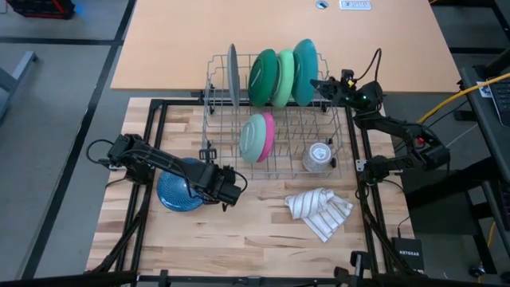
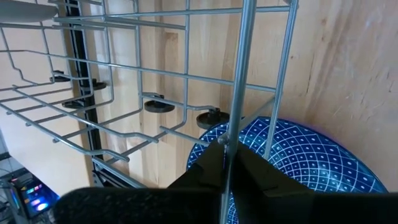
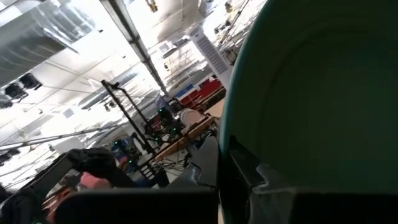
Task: Sort dishes
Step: Put the blue plate in the dish rack
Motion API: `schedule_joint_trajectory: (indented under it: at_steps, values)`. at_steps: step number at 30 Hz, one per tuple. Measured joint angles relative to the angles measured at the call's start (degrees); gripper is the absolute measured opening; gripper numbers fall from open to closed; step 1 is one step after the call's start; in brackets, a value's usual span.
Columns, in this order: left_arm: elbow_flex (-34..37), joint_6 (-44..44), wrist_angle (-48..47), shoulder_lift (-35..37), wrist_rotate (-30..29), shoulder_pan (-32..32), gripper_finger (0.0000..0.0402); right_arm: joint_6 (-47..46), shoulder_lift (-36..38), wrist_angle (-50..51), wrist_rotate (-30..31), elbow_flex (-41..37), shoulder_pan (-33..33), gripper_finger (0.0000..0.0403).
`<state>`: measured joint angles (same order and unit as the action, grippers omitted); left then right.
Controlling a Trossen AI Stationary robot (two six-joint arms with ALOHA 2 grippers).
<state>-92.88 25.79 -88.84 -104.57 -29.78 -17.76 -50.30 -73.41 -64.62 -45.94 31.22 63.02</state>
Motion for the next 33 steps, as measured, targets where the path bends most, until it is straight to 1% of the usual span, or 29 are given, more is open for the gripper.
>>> schedule_joint_trajectory:
  at_steps: [6,10,15,22,24,27,33]
  values:
    - [0.0,-0.2,0.0,0.0,0.0,0.0,0.0008,1.1,0.0,0.9,1.1,0.0,0.0,0.0006]
    - [0.0,-0.4,0.0,0.0,0.0,0.0,0.0005,1.2,0.0,2.3,3.8,0.0,0.0,0.0006]
    - [0.0,-0.1,0.0,0.0,0.0,0.0,0.0014,-0.5,0.0,2.2,7.7,0.0,-0.2,0.0006]
    - [0.0,-0.4,0.1,0.0,-0.1,0.0,0.0005,0.6,0.0,3.5,12.7,0.0,-4.5,0.0006]
    - [0.0,-0.5,0.6,0.0,0.0,0.0,0.0005,0.9,0.0,5.6,14.0,1.1,-5.4,0.0006]
    - [0.0,-0.7,1.3,0.0,0.0,0.0,0.0010,1.8,0.0,9.4,14.3,3.6,-5.7,0.0006]
    - [0.0,-0.1,1.4,0.0,0.0,0.0,0.0013,2.2,0.0,11.5,12.5,7.7,-5.7,0.0006]
